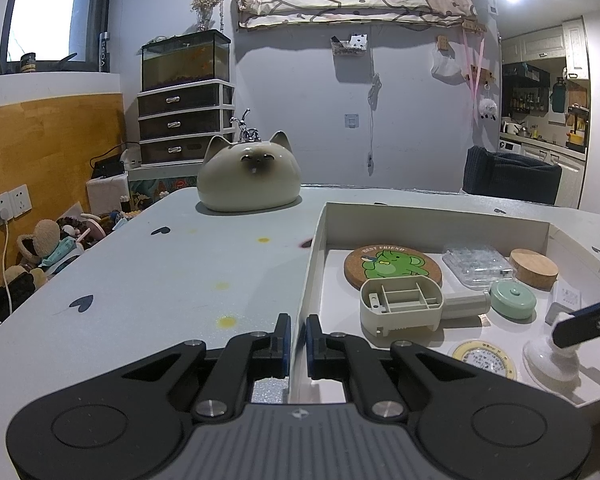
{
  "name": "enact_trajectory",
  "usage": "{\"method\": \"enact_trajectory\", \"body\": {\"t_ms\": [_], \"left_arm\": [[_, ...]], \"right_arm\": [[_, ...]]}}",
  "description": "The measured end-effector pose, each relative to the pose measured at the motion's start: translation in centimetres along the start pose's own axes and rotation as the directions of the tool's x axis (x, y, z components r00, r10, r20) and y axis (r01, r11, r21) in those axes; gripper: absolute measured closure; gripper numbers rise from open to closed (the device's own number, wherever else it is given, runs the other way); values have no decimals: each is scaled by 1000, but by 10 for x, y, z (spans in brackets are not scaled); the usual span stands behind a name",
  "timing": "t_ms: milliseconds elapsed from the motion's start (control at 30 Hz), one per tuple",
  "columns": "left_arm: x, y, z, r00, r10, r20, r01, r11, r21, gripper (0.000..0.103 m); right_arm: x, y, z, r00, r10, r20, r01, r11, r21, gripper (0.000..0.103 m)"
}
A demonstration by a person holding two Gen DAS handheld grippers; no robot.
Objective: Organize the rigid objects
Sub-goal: 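Lower the white knob part into the tray and open the right gripper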
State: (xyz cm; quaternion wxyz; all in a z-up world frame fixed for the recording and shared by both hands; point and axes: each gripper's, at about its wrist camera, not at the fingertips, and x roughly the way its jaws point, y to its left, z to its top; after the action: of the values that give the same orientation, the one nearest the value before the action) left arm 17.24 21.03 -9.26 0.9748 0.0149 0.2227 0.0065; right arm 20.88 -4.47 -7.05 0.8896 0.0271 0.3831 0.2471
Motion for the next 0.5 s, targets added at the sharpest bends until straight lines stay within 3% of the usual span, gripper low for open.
{"method": "enact_trajectory", "body": {"t_ms": [100,167,200,500], "left_arm": [[0,0,0,1000,1,0,-1,1000,1,96],[0,1,0,1000,1,0,-1,1000,1,96],[0,0,0,1000,0,0,0,1000,0,96],[0,0,0,1000,0,0,0,1000,-1,96]], "right_arm": [[3,3,2,1000,-14,25,14,1000,0,72],[4,6,3,999,-24,31,24,1000,-4,51],[3,8,2,999,-31,37,31,999,-11,47],[-9,17,-4,996,-72,60,75,996,-51,24]]}}
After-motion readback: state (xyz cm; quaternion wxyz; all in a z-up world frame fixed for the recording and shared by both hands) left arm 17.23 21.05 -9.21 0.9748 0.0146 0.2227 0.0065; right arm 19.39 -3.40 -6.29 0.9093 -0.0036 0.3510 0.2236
